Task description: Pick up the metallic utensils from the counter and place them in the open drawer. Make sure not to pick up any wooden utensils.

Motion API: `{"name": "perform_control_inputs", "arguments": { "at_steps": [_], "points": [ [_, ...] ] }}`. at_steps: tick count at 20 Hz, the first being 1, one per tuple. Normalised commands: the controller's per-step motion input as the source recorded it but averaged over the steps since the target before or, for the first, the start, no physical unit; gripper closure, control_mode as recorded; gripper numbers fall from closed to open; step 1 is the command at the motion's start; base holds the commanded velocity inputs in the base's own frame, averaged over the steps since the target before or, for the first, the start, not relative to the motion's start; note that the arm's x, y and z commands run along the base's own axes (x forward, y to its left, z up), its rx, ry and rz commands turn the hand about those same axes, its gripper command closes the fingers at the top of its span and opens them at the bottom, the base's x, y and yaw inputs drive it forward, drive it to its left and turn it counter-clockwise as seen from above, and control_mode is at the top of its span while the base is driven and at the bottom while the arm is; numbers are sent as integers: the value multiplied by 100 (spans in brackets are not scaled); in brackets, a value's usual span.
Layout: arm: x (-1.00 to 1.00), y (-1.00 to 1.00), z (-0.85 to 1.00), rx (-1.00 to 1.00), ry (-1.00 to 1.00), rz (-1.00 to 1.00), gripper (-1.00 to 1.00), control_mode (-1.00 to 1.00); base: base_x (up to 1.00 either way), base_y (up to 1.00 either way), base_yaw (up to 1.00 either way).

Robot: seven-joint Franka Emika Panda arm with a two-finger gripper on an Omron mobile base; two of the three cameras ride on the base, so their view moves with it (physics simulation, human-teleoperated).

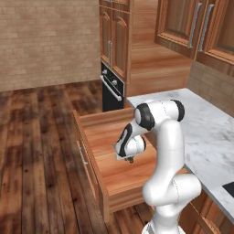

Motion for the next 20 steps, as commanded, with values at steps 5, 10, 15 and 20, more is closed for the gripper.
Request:
{"name": "perform_control_inputs", "arguments": {
  "at_steps": [5, 10, 15, 20],
  "points": [
    [0, 0, 21, -5, 0, 0, 100, -100, 0, 0, 0],
    [0, 0, 13, -4, 0, 0, -100, -100, 0, 0, 0],
    [-4, 0, 38, -1, 0, 0, -100, -100, 0, 0, 0],
    [-17, 0, 89, 0, -1, 0, -100, -100, 0, 0, 0]
  ]
}}
